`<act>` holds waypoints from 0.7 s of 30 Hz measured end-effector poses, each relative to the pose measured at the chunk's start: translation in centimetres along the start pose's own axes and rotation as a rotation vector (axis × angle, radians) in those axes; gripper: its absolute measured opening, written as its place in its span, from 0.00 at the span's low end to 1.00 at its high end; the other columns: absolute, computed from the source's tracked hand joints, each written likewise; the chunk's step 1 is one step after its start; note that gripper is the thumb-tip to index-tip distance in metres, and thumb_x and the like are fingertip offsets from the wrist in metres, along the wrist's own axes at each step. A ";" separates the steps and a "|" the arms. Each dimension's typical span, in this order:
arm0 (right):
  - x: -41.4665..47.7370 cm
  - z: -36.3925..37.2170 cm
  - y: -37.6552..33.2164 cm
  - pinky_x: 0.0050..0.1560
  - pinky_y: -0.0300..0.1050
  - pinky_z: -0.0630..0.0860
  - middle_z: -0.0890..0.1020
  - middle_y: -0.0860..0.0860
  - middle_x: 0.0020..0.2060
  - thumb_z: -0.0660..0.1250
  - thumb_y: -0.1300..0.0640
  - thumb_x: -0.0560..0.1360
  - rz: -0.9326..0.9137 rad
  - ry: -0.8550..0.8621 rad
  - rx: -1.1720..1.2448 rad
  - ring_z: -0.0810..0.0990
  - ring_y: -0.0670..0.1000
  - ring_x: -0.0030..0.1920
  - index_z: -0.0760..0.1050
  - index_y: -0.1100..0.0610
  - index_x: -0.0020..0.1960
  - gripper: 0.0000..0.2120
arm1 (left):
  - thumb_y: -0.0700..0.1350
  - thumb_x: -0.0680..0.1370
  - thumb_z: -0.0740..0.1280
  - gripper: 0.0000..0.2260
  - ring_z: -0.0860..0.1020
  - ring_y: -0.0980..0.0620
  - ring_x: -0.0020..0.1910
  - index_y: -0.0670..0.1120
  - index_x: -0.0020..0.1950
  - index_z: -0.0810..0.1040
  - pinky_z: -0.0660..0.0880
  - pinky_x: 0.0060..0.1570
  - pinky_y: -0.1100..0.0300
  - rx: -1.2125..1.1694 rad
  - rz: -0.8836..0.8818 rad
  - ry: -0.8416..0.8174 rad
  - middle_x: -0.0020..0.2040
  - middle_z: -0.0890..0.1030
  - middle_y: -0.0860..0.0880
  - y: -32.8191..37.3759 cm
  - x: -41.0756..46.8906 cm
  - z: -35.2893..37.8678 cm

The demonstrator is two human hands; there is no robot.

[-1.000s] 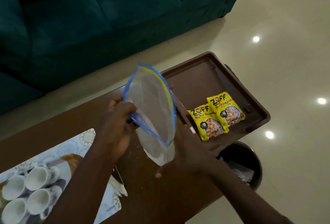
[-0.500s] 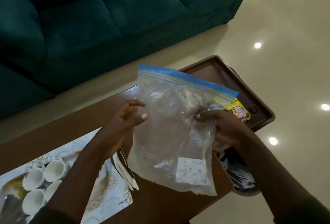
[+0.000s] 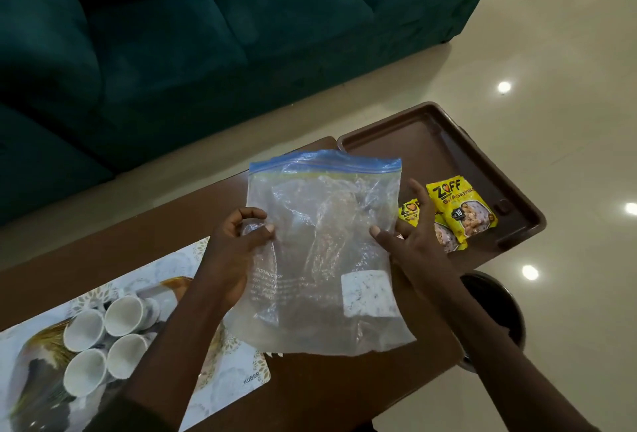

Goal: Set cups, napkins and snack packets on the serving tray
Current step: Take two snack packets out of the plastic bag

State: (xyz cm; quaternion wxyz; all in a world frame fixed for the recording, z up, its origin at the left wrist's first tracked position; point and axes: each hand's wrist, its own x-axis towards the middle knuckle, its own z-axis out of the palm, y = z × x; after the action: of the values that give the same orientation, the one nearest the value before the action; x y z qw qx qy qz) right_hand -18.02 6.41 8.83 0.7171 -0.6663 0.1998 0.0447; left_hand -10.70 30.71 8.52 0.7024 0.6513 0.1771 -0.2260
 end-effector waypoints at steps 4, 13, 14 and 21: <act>-0.3 0.3 -0.9 0.41 0.36 0.76 0.78 0.51 0.52 0.67 0.48 0.72 -0.009 -0.125 -0.192 0.80 0.40 0.43 0.65 0.35 0.63 0.23 | 0.35 0.74 0.70 0.09 0.81 0.44 0.46 0.48 0.48 0.79 0.75 0.58 0.42 -0.004 0.005 0.047 0.46 0.83 0.44 0.2 0.2 -0.5; 1.2 -0.7 -1.2 0.45 0.38 0.82 0.82 0.51 0.38 0.73 0.64 0.70 -0.020 -0.086 -0.239 0.81 0.53 0.40 0.78 0.53 0.62 0.22 | 0.39 0.63 0.79 0.26 0.81 0.46 0.53 0.54 0.58 0.78 0.81 0.47 0.57 0.482 0.020 -0.277 0.59 0.78 0.47 3.4 0.2 -3.0; 1.4 -1.0 -1.5 0.50 0.45 0.83 0.83 0.59 0.43 0.73 0.65 0.70 -0.023 -0.075 -0.246 0.82 0.59 0.44 0.79 0.52 0.61 0.21 | 0.37 0.64 0.78 0.24 0.81 0.45 0.52 0.53 0.57 0.79 0.81 0.47 0.55 0.531 0.087 -0.208 0.58 0.79 0.46 3.7 0.3 -2.7; 1.5 -1.9 -2.1 0.61 0.45 0.74 0.73 0.45 0.65 0.81 0.41 0.50 0.106 -0.203 -0.616 0.75 0.46 0.61 0.65 0.47 0.71 0.52 | 0.42 0.63 0.80 0.31 0.76 0.50 0.54 0.55 0.63 0.74 0.74 0.49 0.59 0.892 0.183 -0.220 0.59 0.76 0.50 3.7 0.9 -1.6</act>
State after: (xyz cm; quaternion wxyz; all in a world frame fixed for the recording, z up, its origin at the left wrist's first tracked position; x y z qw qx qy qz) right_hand -16.39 4.03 10.27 0.4947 -0.8327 0.1389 0.2066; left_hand -7.81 32.37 10.98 0.3855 0.8747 -0.0710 -0.2850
